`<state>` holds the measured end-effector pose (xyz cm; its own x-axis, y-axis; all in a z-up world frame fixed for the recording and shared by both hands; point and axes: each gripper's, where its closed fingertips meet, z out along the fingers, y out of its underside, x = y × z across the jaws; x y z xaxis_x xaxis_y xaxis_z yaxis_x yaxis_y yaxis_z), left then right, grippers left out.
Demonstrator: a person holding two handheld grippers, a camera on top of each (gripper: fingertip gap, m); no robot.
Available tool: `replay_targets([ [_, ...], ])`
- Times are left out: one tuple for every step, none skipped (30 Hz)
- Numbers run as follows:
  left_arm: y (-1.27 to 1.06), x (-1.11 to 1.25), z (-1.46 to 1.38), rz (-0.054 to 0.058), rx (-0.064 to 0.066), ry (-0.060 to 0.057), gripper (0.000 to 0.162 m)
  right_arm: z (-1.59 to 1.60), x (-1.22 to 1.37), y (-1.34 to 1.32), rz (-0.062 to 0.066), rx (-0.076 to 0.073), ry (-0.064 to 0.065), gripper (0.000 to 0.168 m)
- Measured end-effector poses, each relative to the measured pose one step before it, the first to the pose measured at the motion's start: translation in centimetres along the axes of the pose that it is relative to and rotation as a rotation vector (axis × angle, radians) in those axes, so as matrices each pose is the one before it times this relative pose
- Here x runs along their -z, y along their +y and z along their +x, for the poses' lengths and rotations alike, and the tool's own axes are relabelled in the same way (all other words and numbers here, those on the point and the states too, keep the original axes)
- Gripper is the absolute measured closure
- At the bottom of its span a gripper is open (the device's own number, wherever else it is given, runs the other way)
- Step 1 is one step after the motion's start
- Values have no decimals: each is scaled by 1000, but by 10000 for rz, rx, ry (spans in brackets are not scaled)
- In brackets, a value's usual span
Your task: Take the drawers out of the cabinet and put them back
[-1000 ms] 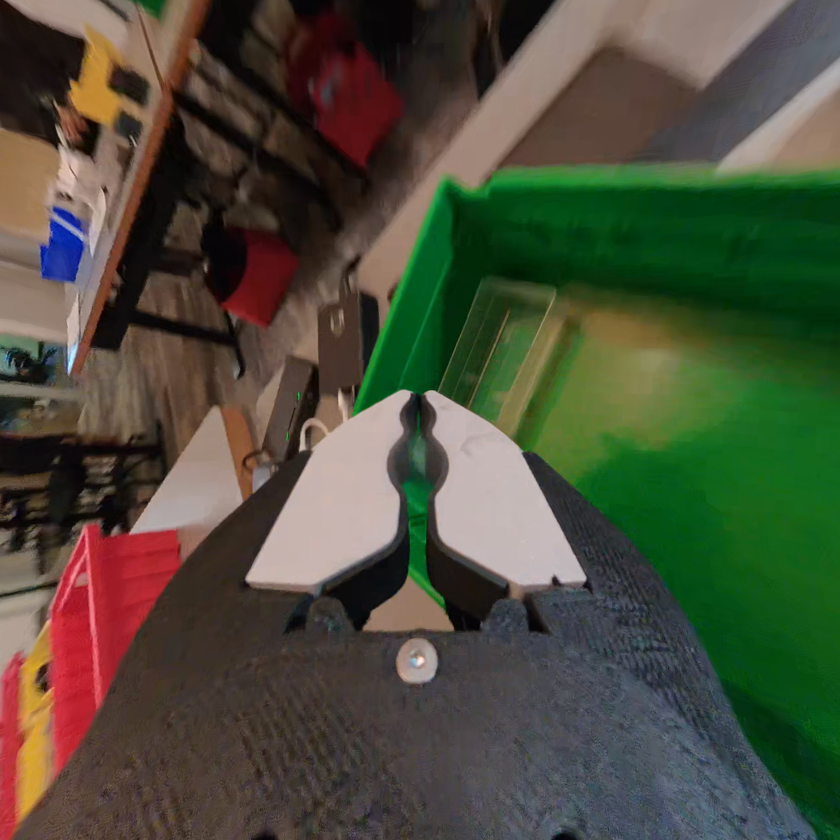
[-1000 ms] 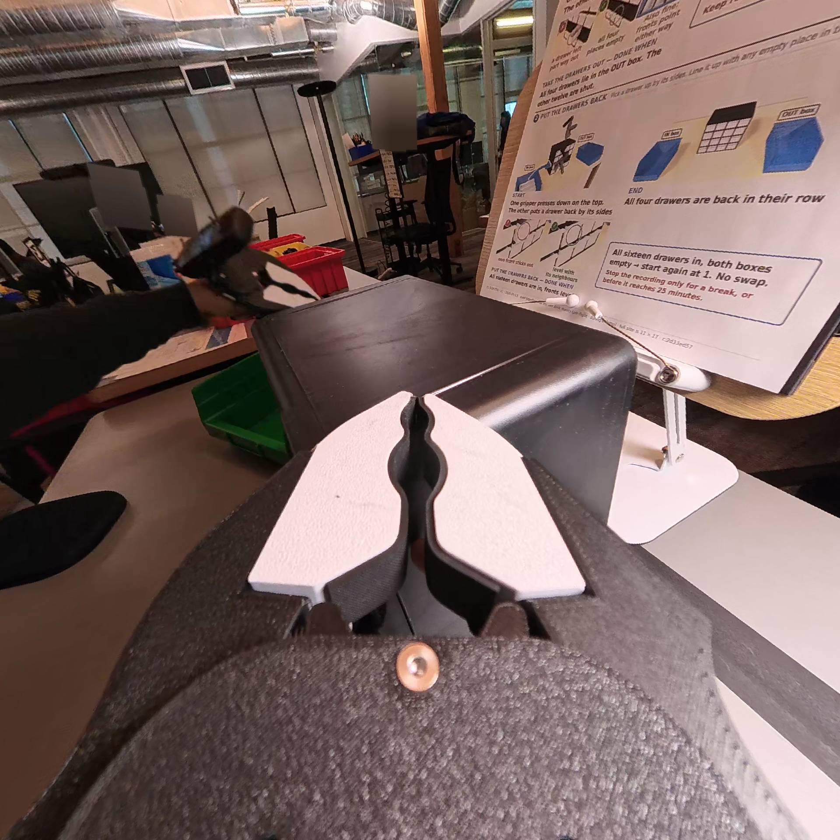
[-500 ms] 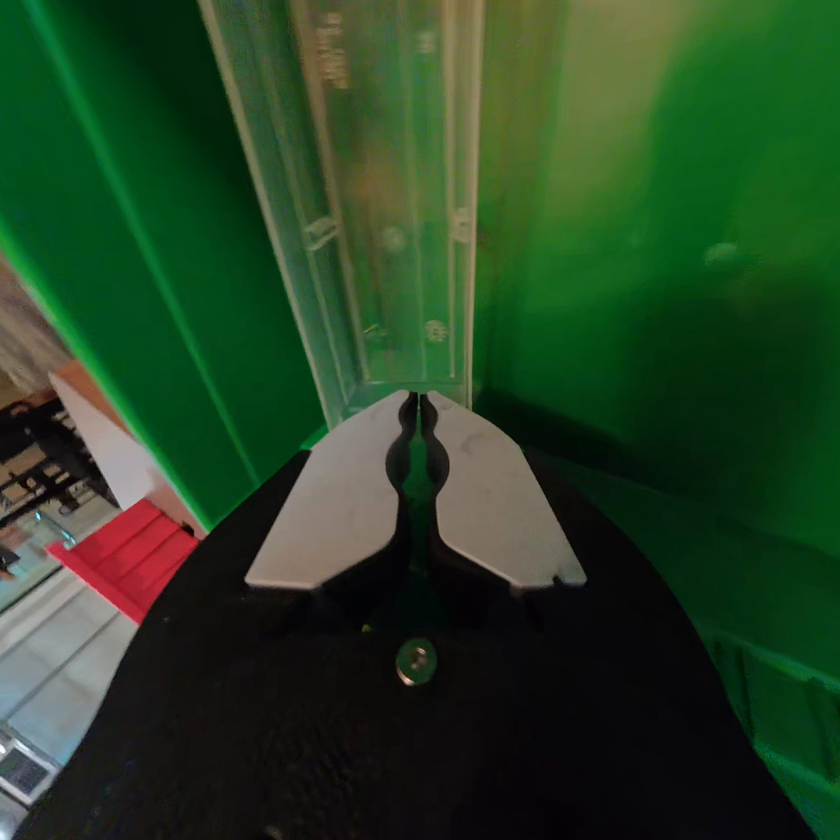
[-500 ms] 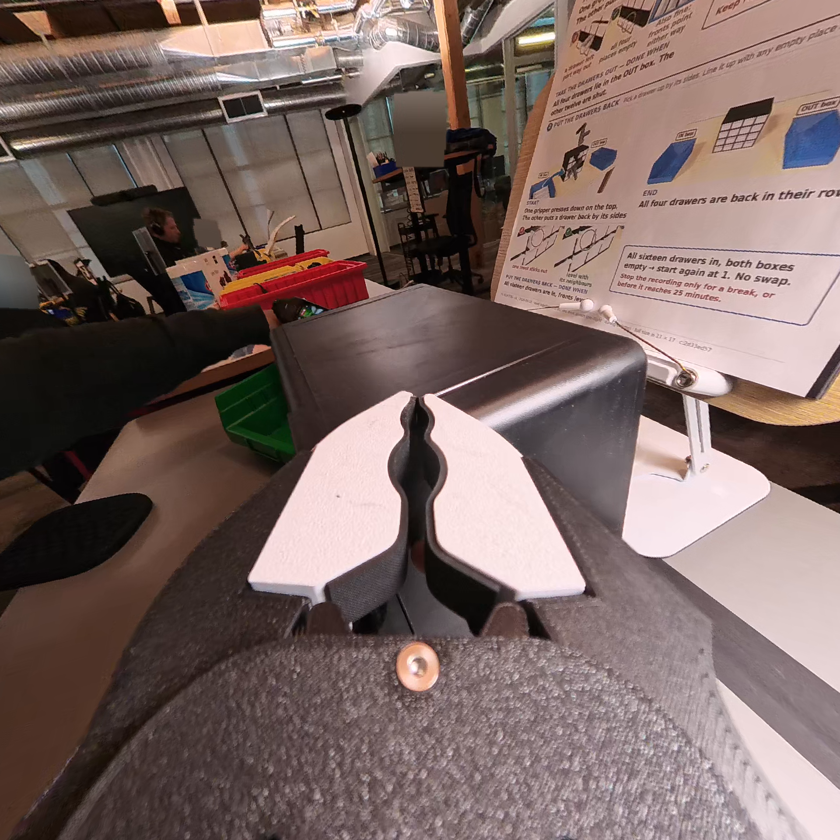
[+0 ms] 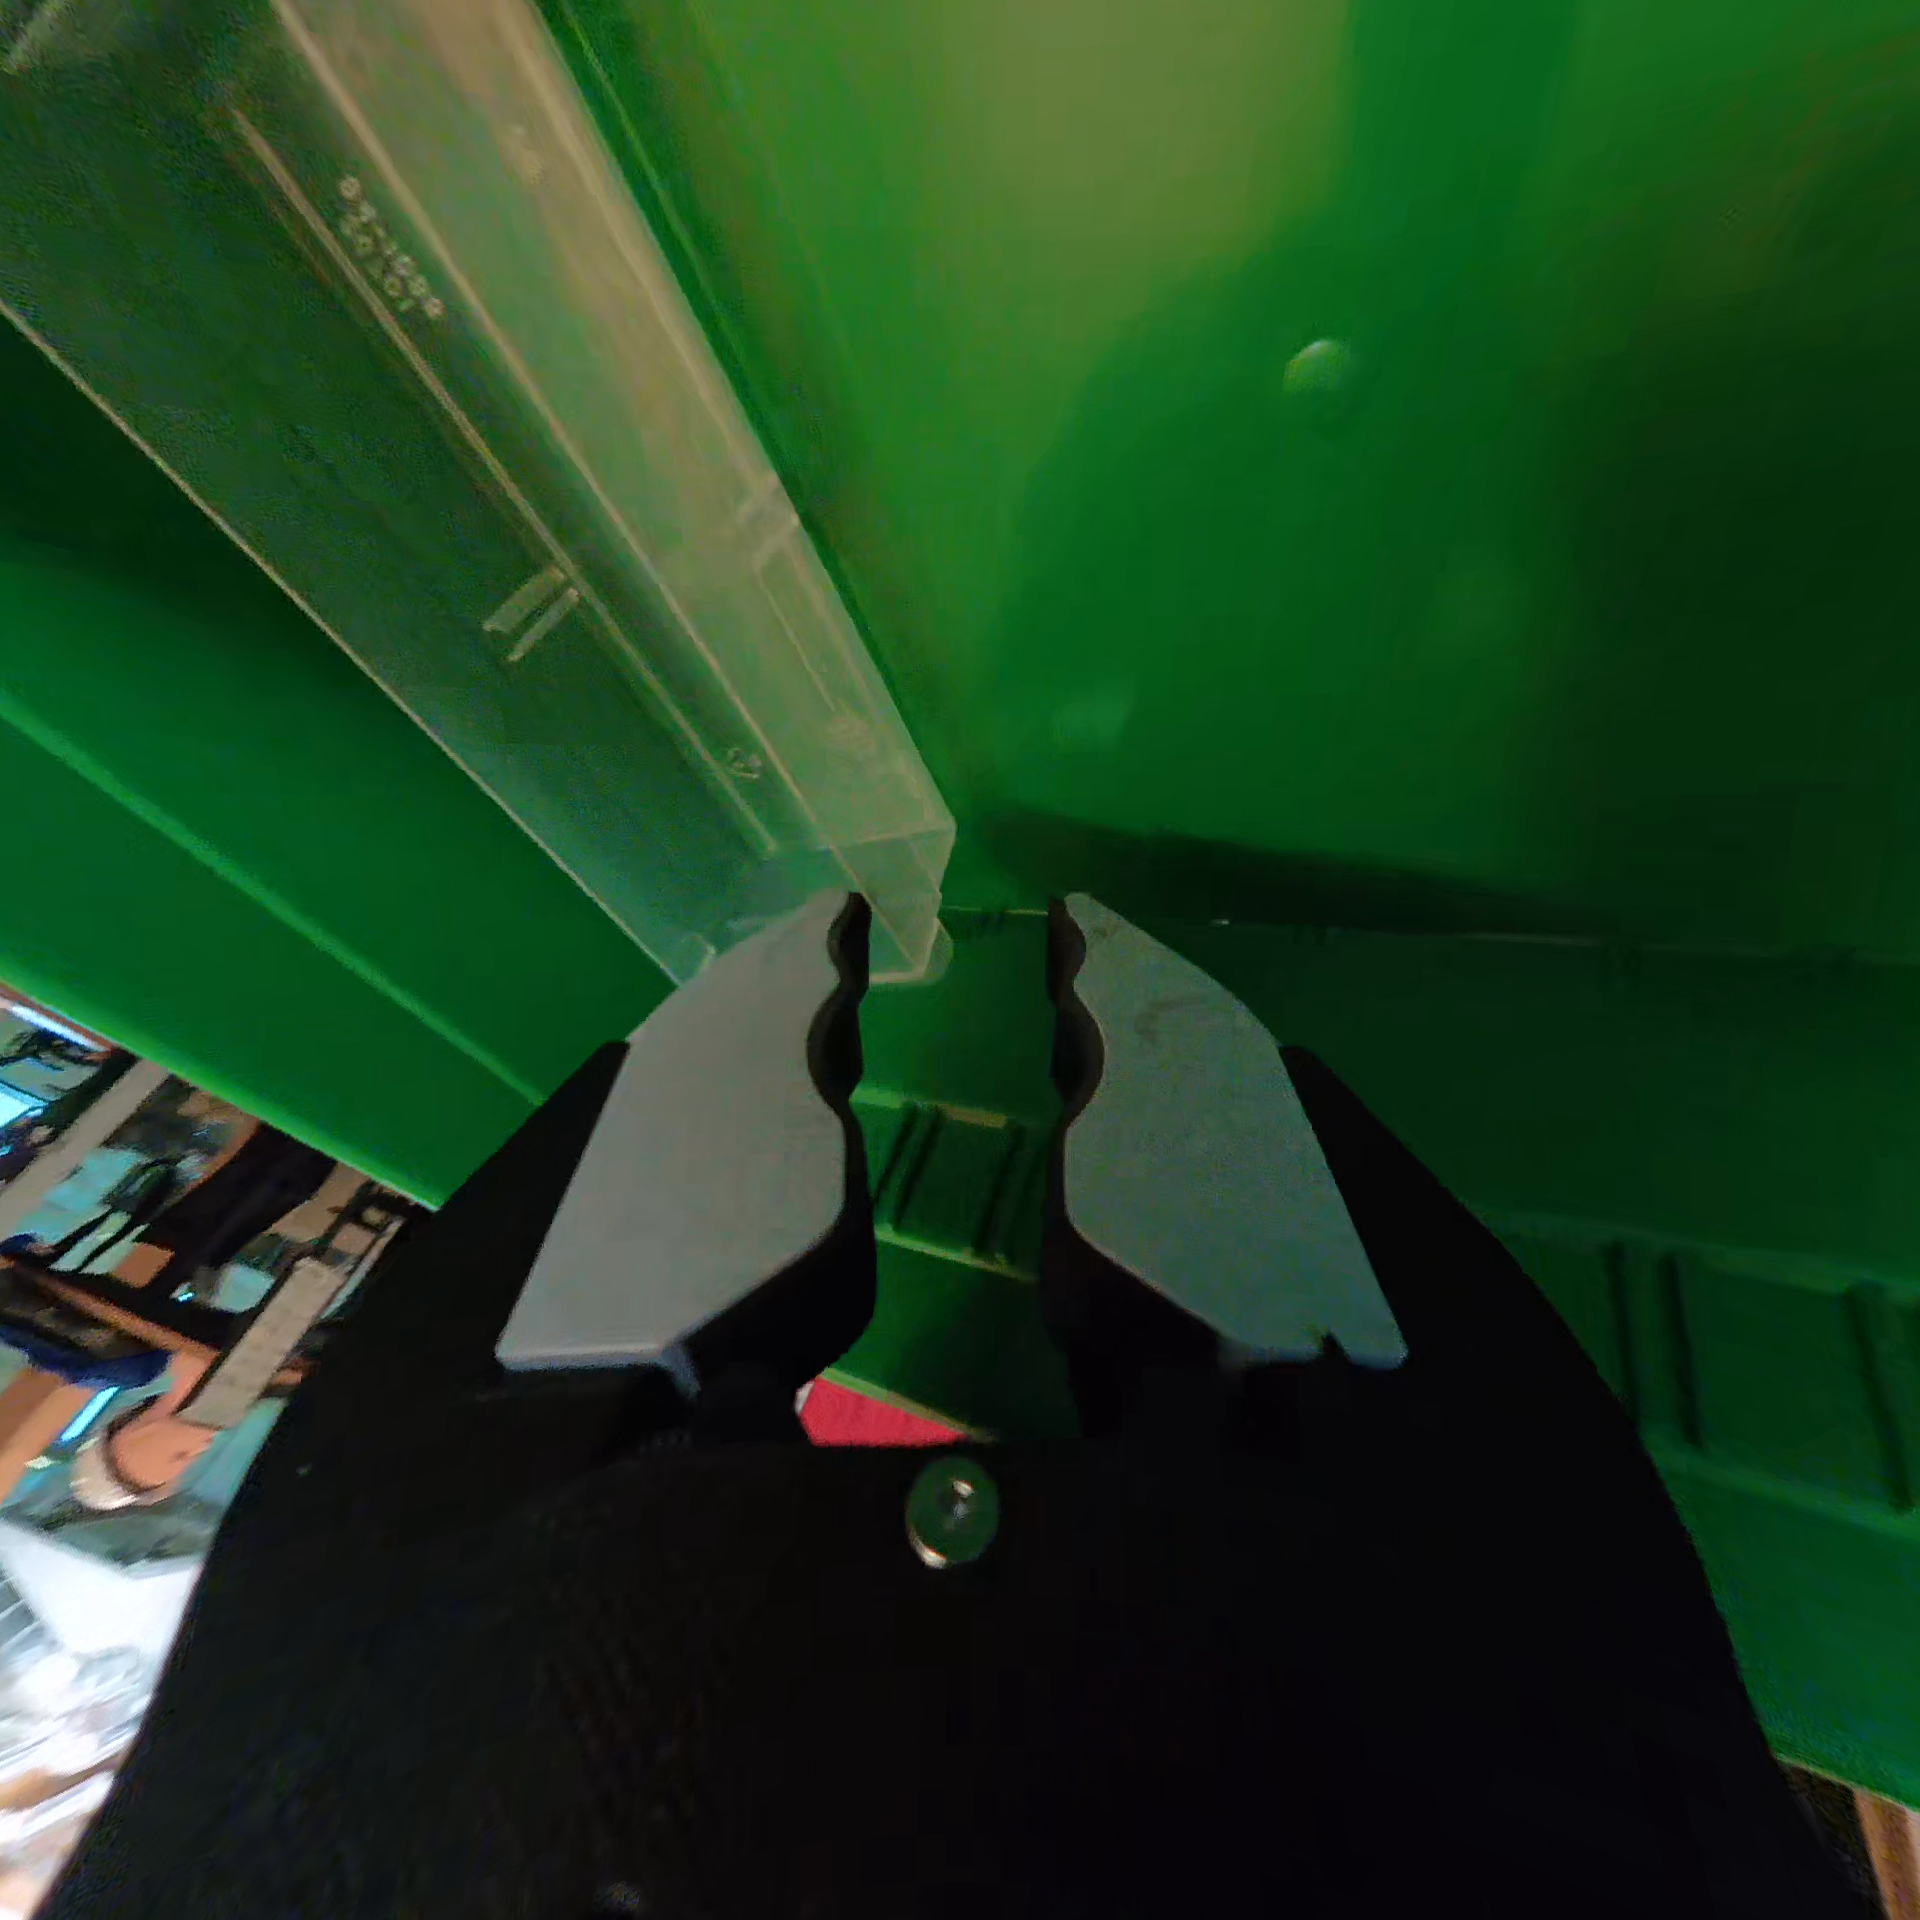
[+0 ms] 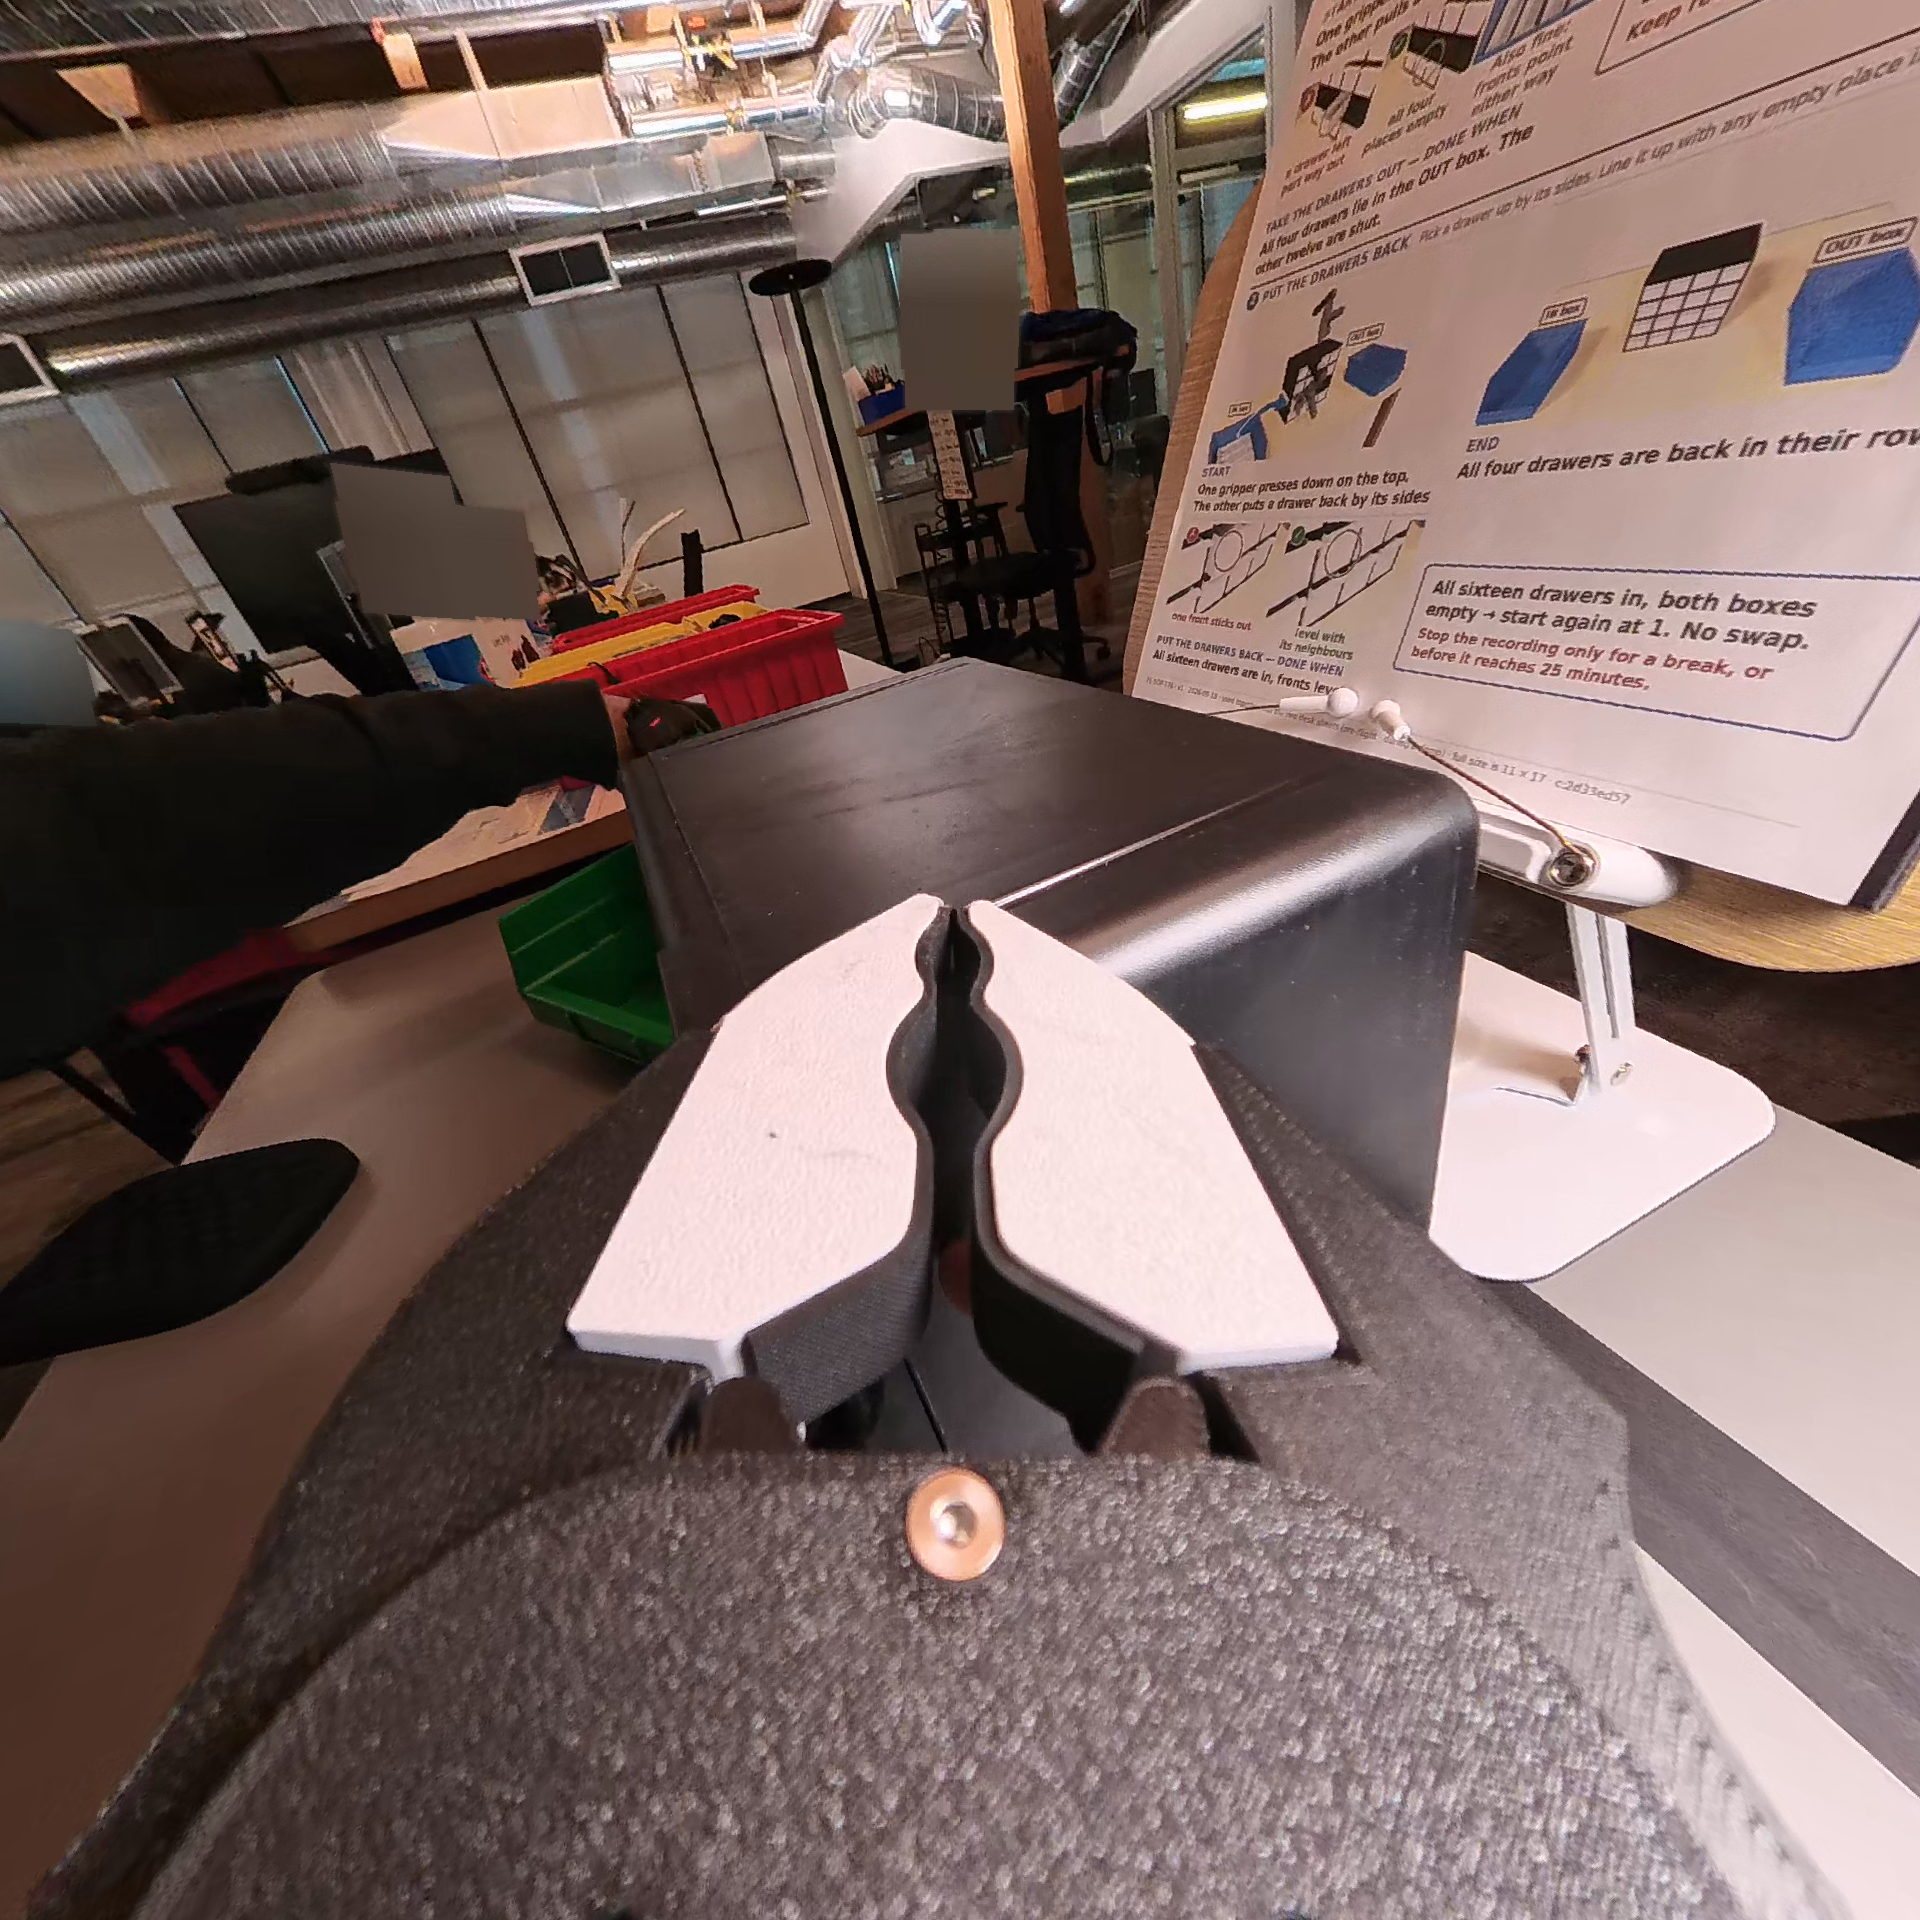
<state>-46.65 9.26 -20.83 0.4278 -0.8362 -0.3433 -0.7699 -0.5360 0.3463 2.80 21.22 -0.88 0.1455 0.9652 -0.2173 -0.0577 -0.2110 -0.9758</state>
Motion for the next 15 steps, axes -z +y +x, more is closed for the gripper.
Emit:
replay_targets([
  [148, -174, -248, -255, -203, -84, 128, 21, 5, -6, 25, -31, -14, 168],
  [191, -212, -330, -288, -196, -117, 127, 0, 2, -4, 19, -19, -19, 168],
  [168, -187, -295, -275, -200, -83, 126, -5, 5, -8, 17, -9, -20, 168],
  [120, -190, -195, -233, -205, -21, 125, 2, -3, 3, 18, 0, -12, 168],
  [91, -174, -123, -192, -205, 18, 122, 0, 4, -2, 20, -3, -21, 168],
  [47, -138, -124, -157, -203, 16, 123, 1, 9, -2, 23, -14, -31, 168],
  [26, -81, -183, -127, -235, -39, 123, 21, 2, -13, 27, -32, -28, 168],
  [99, -65, -181, -145, -279, -59, 123, 16, 19, -12, 28, -47, -42, 168],
  [211, -104, -107, -199, -233, -6, 123, 8, 7, -7, 34, -45, -43, 168],
  [267, -149, -54, -254, -149, 23, 124, 43, 11, -19, 41, -37, -29, 168],
  [351, -174, 18, -321, -136, 31, 127, -3, 6, -13, 38, -39, -55, 168],
  [290, -186, 127, -303, -157, 55, 131, -8, 1, -3, 34, -38, -44, 168],
  [128, -107, 198, -208, -143, 67, 133, 14, 10, -6, 21, -33, -26, 168],
  [43, -24, 179, -125, -77, 51, 134, 3, 2, -7, 7, -16, -14, 168],
  [-25, 62, 158, -27, 29, 73, 135, -5, -6, -1, -4, 7, 3, 168],
])
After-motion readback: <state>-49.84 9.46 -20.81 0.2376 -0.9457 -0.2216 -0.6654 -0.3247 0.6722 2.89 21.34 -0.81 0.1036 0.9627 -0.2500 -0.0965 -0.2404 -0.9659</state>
